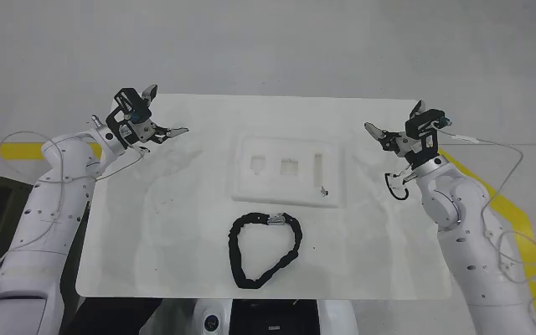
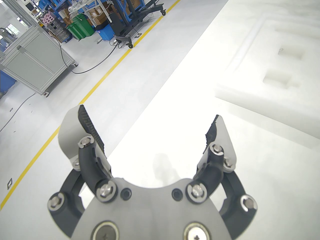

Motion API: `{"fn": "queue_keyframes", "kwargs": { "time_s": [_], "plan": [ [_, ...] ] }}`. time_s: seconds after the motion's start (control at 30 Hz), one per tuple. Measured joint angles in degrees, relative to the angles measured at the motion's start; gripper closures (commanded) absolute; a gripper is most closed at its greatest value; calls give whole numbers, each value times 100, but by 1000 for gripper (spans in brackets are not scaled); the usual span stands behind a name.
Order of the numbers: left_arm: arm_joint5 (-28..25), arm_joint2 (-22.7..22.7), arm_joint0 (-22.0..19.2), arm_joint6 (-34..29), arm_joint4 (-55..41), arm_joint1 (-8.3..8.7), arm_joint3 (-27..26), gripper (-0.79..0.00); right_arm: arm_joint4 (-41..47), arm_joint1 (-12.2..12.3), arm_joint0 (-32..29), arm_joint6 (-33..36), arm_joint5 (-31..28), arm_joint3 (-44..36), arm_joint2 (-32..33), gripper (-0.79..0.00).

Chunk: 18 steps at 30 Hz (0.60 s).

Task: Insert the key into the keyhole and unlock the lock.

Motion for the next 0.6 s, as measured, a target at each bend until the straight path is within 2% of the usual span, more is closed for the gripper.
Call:
{"fn": "queue_keyframes", "kwargs": {
  "time_s": [0.5, 0.6],
  "plan": [
    [0, 0, 0, 0, 0, 0, 0, -785, 17, -1, -9, 22, -14, 0, -9, -785],
    [0, 0, 0, 0, 0, 0, 0, -785, 247, -7, 32, 668, -126, -20, -85, -785]
  ]
}}
